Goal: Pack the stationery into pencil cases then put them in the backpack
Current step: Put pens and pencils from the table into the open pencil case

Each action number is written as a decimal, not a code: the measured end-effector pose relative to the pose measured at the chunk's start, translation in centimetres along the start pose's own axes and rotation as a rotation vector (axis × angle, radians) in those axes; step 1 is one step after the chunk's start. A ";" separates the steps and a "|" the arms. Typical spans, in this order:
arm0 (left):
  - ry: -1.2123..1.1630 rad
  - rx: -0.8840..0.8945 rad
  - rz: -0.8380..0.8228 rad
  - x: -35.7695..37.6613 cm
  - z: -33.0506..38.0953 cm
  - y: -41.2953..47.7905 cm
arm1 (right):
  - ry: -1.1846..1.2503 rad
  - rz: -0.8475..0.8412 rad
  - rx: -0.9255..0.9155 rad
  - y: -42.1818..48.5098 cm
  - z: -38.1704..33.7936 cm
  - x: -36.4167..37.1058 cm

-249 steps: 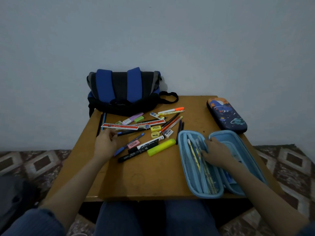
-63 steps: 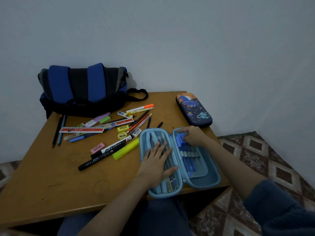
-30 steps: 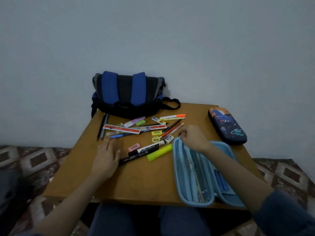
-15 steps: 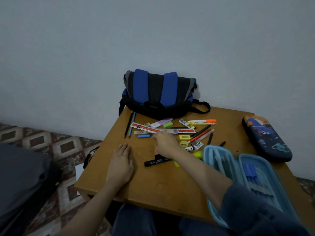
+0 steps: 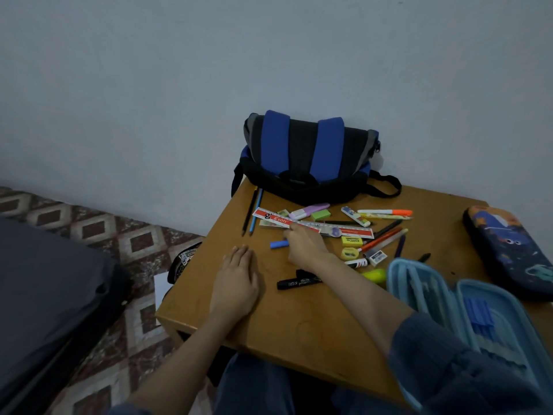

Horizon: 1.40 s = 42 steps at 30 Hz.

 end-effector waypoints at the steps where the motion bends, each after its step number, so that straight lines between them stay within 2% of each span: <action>1: -0.002 -0.001 0.000 0.0 0.0 0.0 | -0.009 0.007 -0.007 0.0 0.0 -0.1; 8: -0.010 -0.012 -0.006 0.1 -0.1 0.0 | 0.074 0.069 -0.070 -1.0 -0.3 -0.6; 12: -0.006 -0.010 -0.013 0.1 -0.1 0.0 | 0.436 0.128 -0.047 -2.0 0.6 -3.1; 15: 0.029 -0.016 -0.045 0.3 0.1 0.0 | 0.733 0.235 0.001 -3.0 2.7 -6.6; 20: 0.087 -0.098 -0.065 0.0 1.5 1.5 | 0.873 0.379 0.113 -4.7 7.7 -10.5; 24: -0.003 0.074 0.033 0.5 7.7 3.1 | 0.908 0.456 0.240 -6.7 13.3 -12.0; 27: -0.123 0.270 0.018 1.9 14.7 3.4 | 0.854 0.505 0.362 -9.0 19.0 -12.9; 32: -0.235 0.496 -0.263 6.2 23.8 2.1 | 0.709 0.493 0.509 -12.6 27.4 -11.9; 38: -0.197 0.655 -0.624 11.8 28.7 -0.9 | 0.667 0.413 0.618 -16.2 33.4 -8.6; 40: -0.151 0.672 -0.690 12.9 28.6 -1.7 | 0.658 0.430 0.631 -16.5 34.4 -7.9; 42: -0.114 0.694 -0.679 13.1 28.6 -2.0 | 0.663 0.433 0.631 -16.5 35.0 -7.4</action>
Point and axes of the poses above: each hand's wrist, its own y-axis towards the middle knuckle, its own x-axis out of the palm, z = x × y, the point moved 8 cm from there along y, towards the middle knuckle, and after that the axes turned 15 degrees about x, right-handed, at the moved point
